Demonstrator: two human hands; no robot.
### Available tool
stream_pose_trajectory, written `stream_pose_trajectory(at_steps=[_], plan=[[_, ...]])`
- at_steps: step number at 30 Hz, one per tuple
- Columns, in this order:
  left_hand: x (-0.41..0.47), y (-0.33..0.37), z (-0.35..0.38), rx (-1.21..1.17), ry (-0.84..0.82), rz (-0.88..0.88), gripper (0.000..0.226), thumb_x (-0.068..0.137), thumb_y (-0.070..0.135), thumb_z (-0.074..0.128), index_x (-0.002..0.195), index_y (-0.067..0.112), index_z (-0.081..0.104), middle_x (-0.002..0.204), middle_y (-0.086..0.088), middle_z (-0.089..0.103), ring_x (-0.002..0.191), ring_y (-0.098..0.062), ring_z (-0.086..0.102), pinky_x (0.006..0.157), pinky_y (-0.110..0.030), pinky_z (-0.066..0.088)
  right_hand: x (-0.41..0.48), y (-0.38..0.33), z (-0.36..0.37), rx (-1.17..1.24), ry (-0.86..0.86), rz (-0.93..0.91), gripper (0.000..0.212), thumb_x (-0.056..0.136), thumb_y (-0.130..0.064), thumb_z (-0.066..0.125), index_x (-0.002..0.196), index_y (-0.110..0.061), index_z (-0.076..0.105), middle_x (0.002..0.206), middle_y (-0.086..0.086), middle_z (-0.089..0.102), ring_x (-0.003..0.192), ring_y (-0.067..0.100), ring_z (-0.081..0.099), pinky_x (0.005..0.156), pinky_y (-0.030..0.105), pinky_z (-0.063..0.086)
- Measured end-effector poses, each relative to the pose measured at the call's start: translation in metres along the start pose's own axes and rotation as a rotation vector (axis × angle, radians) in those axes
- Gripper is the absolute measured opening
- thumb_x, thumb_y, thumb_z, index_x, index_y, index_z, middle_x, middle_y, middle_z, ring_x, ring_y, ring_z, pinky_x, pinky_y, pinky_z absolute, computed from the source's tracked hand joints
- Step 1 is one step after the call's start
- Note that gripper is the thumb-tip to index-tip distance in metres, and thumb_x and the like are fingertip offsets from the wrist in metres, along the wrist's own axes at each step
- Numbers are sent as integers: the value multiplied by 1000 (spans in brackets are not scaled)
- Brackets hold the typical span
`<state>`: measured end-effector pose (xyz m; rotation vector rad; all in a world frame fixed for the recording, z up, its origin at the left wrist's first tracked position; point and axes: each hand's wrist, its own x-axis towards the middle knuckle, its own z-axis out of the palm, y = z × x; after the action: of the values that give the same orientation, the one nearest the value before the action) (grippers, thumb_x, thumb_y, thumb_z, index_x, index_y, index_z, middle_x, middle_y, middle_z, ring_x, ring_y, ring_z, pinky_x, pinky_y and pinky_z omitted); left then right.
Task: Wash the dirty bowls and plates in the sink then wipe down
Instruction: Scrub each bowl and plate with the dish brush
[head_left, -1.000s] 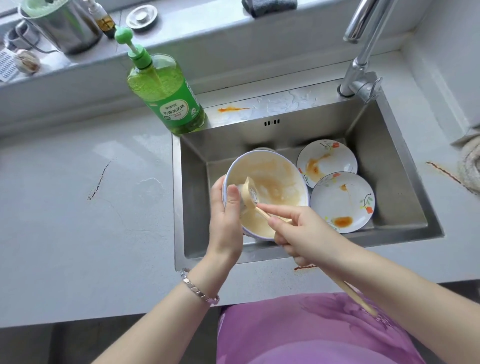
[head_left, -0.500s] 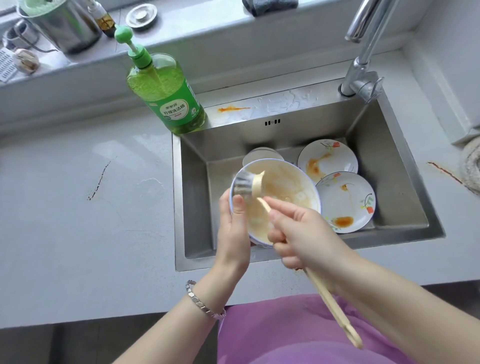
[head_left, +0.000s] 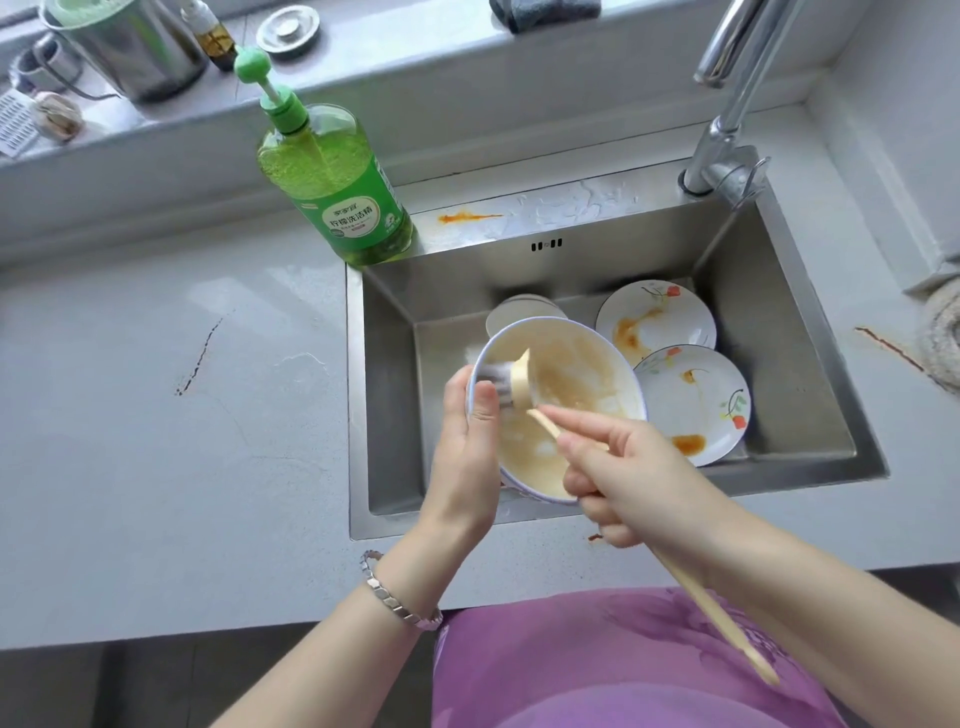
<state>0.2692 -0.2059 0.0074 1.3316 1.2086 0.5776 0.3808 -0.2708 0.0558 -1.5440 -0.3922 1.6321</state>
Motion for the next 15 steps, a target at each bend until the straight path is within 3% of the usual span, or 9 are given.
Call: stream_pose_trajectory(at_steps=[2,5,8,10,12,13,15], plan=[[-2,1,1,-22,-16,-24,49,90,57,32,122,24,46,104,15,61,93,5,60,83,-15,47,-1,-3,-3,-13,13,5,35,99,-13,38,125,-32,52,56,-1,29,34,3,19,33,11,18],[-1,1,2,-71,21,-67,52,91,57,32,119,17,48,95,8,64,88,-9,64,83,-31,52,-5,0,-3,-122,-37,16,35,99,-14,40,120,-38,54,54,-2,28,35,5,18,34,11,17],[-3,3,0,-76,-22,-139,32,99,43,33,117,21,48,91,13,63,74,8,63,63,-14,50,5,2,-8,-320,29,-103,35,98,-15,42,122,-37,56,47,-9,29,34,4,20,33,13,22],[-5,3,0,-95,-89,-230,23,98,40,33,115,32,47,95,11,63,75,3,65,56,-18,51,15,4,-18,-546,140,-192,37,97,-15,42,124,-37,54,39,-16,43,36,3,39,40,9,31],[-5,3,-2,-92,-72,-258,19,97,42,34,111,37,46,97,10,62,79,-7,65,55,-23,54,23,11,-28,-780,226,-250,40,97,-17,41,128,-40,51,55,-13,58,56,8,53,56,21,42],[-3,2,-4,-92,-44,-254,17,97,42,34,109,39,46,96,11,62,78,-7,64,54,-24,55,23,17,-34,-874,267,-267,41,97,-18,41,130,-41,49,56,-9,53,60,14,49,59,29,39],[1,5,-8,-102,4,-258,15,97,43,34,107,42,45,95,14,60,79,-7,63,54,-26,55,19,25,-45,-957,333,-302,42,97,-18,41,132,-41,46,51,-6,40,53,14,40,52,28,33]])
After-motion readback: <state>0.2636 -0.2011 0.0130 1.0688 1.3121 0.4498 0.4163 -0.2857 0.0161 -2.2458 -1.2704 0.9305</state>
